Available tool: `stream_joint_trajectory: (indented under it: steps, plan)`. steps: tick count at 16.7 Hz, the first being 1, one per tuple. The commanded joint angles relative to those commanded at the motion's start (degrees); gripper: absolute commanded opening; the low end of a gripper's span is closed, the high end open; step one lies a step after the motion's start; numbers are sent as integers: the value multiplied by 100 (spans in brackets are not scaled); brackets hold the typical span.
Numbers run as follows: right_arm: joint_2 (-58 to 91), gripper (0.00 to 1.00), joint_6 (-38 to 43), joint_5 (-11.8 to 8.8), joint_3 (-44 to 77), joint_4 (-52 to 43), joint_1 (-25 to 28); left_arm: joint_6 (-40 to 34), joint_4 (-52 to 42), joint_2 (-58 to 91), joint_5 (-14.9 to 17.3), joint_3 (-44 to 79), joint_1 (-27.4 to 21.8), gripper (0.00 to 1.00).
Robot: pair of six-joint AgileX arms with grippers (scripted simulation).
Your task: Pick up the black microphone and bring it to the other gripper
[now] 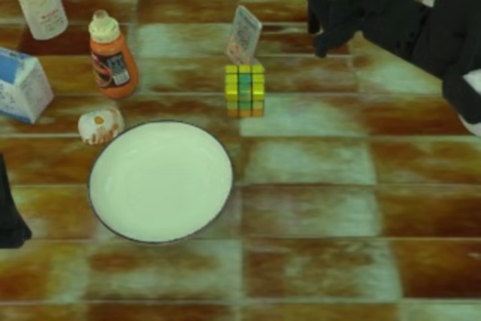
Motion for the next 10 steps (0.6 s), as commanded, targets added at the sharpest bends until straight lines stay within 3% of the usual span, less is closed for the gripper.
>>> stream_joint_trajectory:
  steps: [3,10]
  plan:
    - [-182,0,-124,-145,-130,394,-9,0,0,0,0,0,0,100]
    - [-260,0,-104,-65,-158,363,108,0,0,0,0,0,0,100]
